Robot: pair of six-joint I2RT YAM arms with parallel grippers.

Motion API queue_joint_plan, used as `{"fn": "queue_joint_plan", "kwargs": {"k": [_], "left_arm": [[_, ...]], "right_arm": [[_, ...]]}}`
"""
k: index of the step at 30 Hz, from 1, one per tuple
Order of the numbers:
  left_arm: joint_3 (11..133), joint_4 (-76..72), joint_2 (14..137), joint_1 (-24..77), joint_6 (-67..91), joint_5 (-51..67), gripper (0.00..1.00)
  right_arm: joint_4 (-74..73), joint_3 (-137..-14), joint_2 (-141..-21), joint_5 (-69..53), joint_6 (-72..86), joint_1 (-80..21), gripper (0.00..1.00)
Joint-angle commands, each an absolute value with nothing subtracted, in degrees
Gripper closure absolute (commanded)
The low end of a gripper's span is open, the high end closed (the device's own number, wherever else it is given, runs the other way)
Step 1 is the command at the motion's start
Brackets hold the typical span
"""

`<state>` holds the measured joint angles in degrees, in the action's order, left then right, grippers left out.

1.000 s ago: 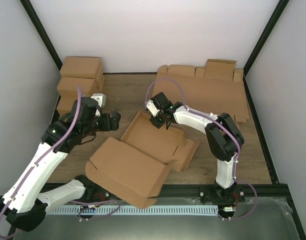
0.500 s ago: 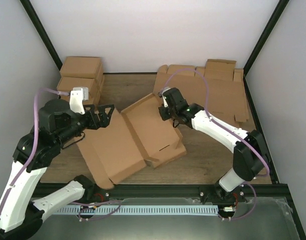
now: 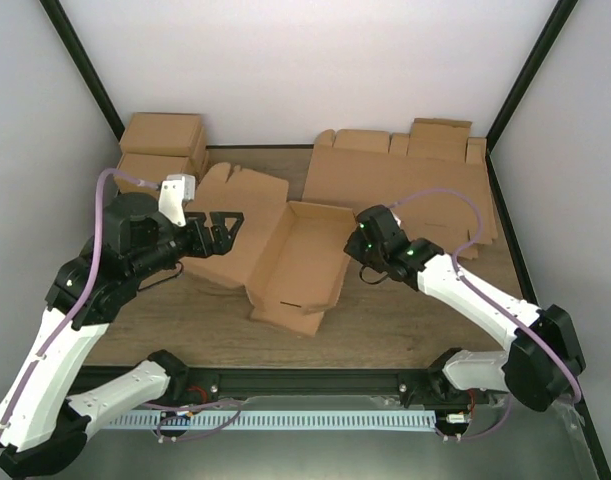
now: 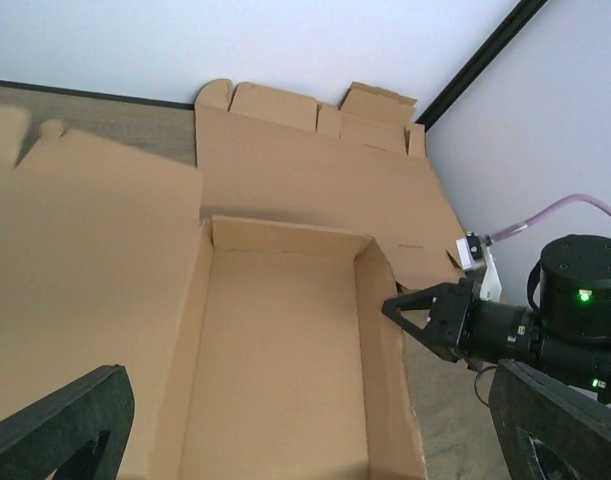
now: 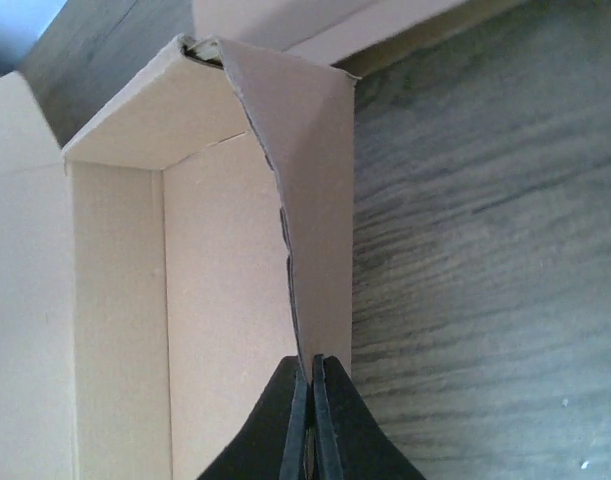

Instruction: Fold the paper box

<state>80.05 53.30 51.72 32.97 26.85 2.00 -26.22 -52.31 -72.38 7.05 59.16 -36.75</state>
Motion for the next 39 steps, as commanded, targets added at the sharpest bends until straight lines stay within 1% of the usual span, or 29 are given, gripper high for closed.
{"fn": "queue_joint_plan", "kwargs": {"k": [1,2,3,4,5,6,8,12,15,17,20,22,26,31,35,39], "left_arm": [[78.06,51.23,50.99,32.7,27.76,3.69,0.0],[77.4,51.04,50.98,32.67,28.08,4.02,0.0],[76.56,50.89,50.98,32.69,28.46,4.45,0.0],[75.67,50.75,50.9,32.69,28.95,4.75,0.0],[74.76,50.69,50.82,32.7,29.59,5.01,0.0],[73.6,50.49,50.57,32.68,30.25,5.26,0.0],[70.72,49.72,49.66,32.65,32.08,5.82,0.0],[63.11,47.61,47.16,32.69,35.92,7.3,0.0],[56.03,45.7,45.32,32.68,39.4,9.29,0.0],[51.28,43.76,43.95,32.69,42.32,10.96,0.0],[44.27,41.33,41.3,32.68,46.04,13.17,0.0],[39.63,39.53,39.97,32.77,48.46,14.96,0.0],[32.09,35.65,37.49,32.87,53.15,18.74,0.01],[26.99,34.02,35.5,32.96,55.75,20.25,0.01],[23.84,32.05,35.03,33.02,57.39,21.47,0.01],[22.3,31.49,34.72,33.05,57.76,21.38,0.01]], "right_arm": [[-27.1,-52.16,-69.84,8.36,74.1,-37.62,0.97],[-27.33,-52.12,-69.73,7.51,74.08,-37.81,0.93],[-28.0,-52.23,-69.78,6.37,73.64,-37.97,0.78],[-28.21,-52.31,-69.93,4.76,72.02,-38.16,0.6],[-28.78,-52.33,-69.84,3.89,70.33,-38.29,0.33],[-30.1,-52.38,-69.68,3.68,69.07,-38.32,0.24],[-32.05,-51.75,-68.67,4.49,66.5,-38.3,0.22],[-33.8,-50.89,-66.0,6.25,59.25,-38.23,0.22],[-32.09,-52.3,-66.47,2.06,46.54,-36.61,0.2],[-31.19,-54.16,-68.29,-1.14,34.91,-35.17,0.2],[-31.88,-57.78,-72.84,-1.71,22.76,-32.39,0.22],[-31.6,-59.77,-76.17,-0.34,17.98,-30.84,0.22],[-30.89,-64.69,-84.11,2.34,11.75,-29.37,0.22],[-30.1,-70.09,-92.86,5.4,5.46,-29.39,0.24],[-28.3,-70.83,-96.38,6.18,2.72,-29.36,0.25],[-28.02,-70.66,-98.28,4.84,1.18,-29.38,0.31]]}}
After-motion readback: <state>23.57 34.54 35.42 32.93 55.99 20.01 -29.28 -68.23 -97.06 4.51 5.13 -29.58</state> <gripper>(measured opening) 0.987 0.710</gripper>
